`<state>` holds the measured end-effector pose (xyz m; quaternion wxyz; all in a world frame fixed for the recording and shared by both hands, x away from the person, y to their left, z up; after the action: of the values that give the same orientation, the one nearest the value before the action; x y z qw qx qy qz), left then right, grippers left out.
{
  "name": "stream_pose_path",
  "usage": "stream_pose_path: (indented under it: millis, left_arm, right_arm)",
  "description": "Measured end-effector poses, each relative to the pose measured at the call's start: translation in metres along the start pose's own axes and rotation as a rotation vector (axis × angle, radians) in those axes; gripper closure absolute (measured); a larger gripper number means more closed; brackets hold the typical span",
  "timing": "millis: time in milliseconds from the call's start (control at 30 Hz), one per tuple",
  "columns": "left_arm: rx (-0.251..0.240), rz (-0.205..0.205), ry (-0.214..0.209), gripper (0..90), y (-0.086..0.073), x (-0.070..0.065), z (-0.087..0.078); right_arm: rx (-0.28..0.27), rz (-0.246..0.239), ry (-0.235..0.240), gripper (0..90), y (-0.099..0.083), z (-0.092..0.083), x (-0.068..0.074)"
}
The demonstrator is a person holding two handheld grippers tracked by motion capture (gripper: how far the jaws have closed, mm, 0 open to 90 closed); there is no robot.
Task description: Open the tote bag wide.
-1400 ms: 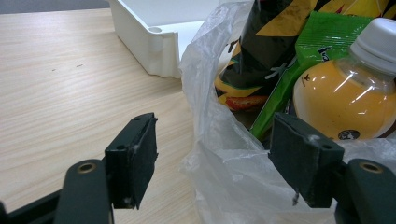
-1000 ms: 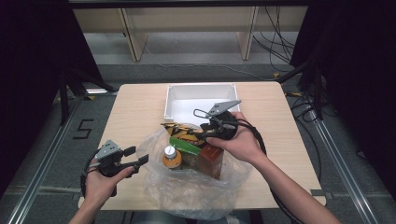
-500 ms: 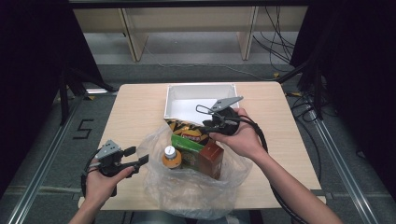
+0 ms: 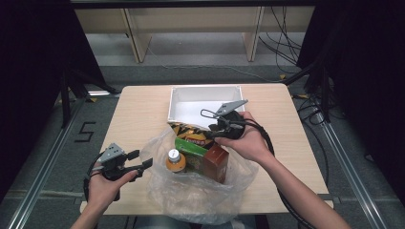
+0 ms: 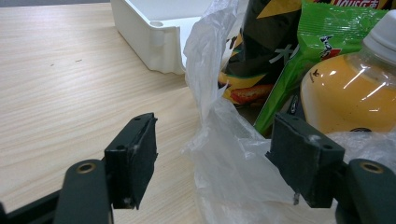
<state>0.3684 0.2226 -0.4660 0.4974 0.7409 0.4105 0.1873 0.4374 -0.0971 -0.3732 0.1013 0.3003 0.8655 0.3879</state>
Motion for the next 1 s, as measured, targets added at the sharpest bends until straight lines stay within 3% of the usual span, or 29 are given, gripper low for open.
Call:
stream_pose_path:
  millis: [167,233,267,300,533,800,1000]
  left_arm:
    - [0.001,0.007,-0.001,31.4,-0.0001,0.0002,0.0002]
    - [0.000,0.007,-0.001,31.4,0.0000,0.0002,0.0002]
    - [0.000,0.005,0.000,31.4,-0.0001,0.0001,0.0003]
    - [0.001,0.005,0.000,31.4,-0.0002,0.0001,0.0003]
    - [0.002,0.010,-0.006,31.4,-0.0004,0.0003,0.0019]
    - [0.010,0.000,-0.003,31.5,-0.0010,-0.0002,0.0029]
    - [0.006,0.007,-0.009,31.7,-0.0011,0.0002,0.0041]
  right_arm:
    - [-0.006,0.002,-0.023,72.0,-0.0010,0.0009,0.0001]
    - [0.003,-0.020,-0.026,74.9,-0.0012,0.0007,-0.0007]
    - [-0.003,-0.053,-0.019,76.4,-0.0006,0.0011,-0.0015]
    - [0.005,-0.037,-0.027,77.8,-0.0010,0.0002,-0.0004]
    - [-0.010,-0.102,-0.041,86.5,0.0001,-0.0010,-0.0001]
    - [-0.014,-0.155,-0.052,89.4,-0.0008,-0.0045,-0.0004]
    - [-0.035,-0.161,-0.052,89.8,-0.0007,-0.0075,0.0012]
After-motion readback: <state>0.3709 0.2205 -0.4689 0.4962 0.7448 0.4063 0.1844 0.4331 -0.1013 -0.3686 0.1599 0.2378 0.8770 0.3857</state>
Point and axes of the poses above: each handheld gripper's, and its own axes: z roughly forward along the jaws, y roughly out of its top, x roughly to its left, the point moved 3 cm from there along z, roughly forward along the jaws, and after that the axes turned 4 degrees about z, right-handed, at the moved point
